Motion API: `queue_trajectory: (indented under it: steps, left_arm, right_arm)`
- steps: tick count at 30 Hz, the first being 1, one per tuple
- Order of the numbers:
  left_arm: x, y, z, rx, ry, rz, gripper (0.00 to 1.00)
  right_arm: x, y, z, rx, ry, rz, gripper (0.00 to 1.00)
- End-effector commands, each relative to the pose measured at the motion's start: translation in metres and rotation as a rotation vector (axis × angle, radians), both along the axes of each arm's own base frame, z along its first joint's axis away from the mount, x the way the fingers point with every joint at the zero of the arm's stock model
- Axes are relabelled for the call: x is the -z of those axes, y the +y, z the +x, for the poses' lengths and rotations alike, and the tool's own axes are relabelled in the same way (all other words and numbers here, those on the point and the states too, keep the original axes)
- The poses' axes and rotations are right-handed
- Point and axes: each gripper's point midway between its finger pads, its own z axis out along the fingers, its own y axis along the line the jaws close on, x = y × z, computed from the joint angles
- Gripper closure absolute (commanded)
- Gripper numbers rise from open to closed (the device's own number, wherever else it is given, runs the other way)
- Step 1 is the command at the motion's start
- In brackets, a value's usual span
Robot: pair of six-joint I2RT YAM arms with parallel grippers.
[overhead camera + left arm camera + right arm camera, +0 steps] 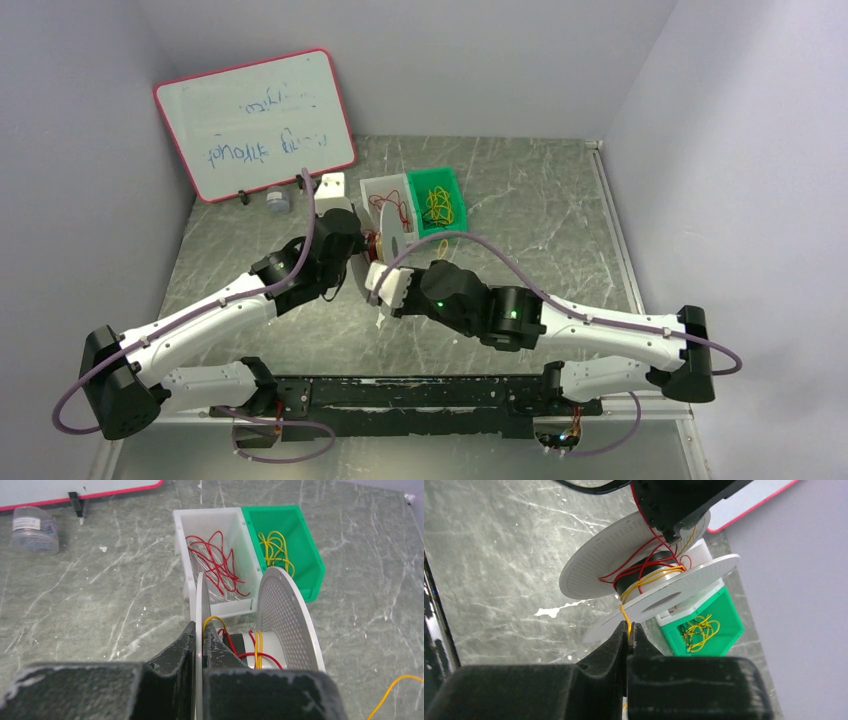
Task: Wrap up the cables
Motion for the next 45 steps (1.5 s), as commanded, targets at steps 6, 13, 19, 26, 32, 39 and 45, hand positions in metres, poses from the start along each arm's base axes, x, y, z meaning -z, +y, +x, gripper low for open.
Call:
queue_trajectory:
  steps: [6,13,19,26,32,39,45]
  left_arm:
    - [0.023,0.007,-0.003,0.063,0.052,0.12,0.93]
    - [0.03,0.004,-0.008,0.09,0.075,0.135,0.93]
    - [0.035,0.0,-0.013,0.114,0.088,0.137,0.93]
    - [0.037,-0.003,-0.019,0.138,0.091,0.156,0.93]
    - [0.042,-0.005,-0.025,0.15,0.105,0.19,0.93]
    - [0.044,-0.003,-0.034,0.157,0.115,0.212,0.93]
    - [0.039,-0.001,-0.039,0.158,0.11,0.207,0.93]
  right_arm:
    - [-0.069,-0.002,-0.001,-0.171,-0.344,0.159,1.0]
    - [-0.087,-0.003,0.018,-0.129,-0.504,0.155,1.0]
    - [-0.105,-0.005,0.046,-0.053,-0.575,0.183,1.0]
    - [-0.118,-0.018,0.08,0.051,-0.632,0.252,1.0]
    - [-0.127,-0.025,0.109,0.133,-0.655,0.292,0.96]
    - [-0.136,-0.043,0.137,0.25,-0.696,0.353,0.88]
    - [-0.128,-0.043,0.148,0.249,-0.656,0.37,0.88]
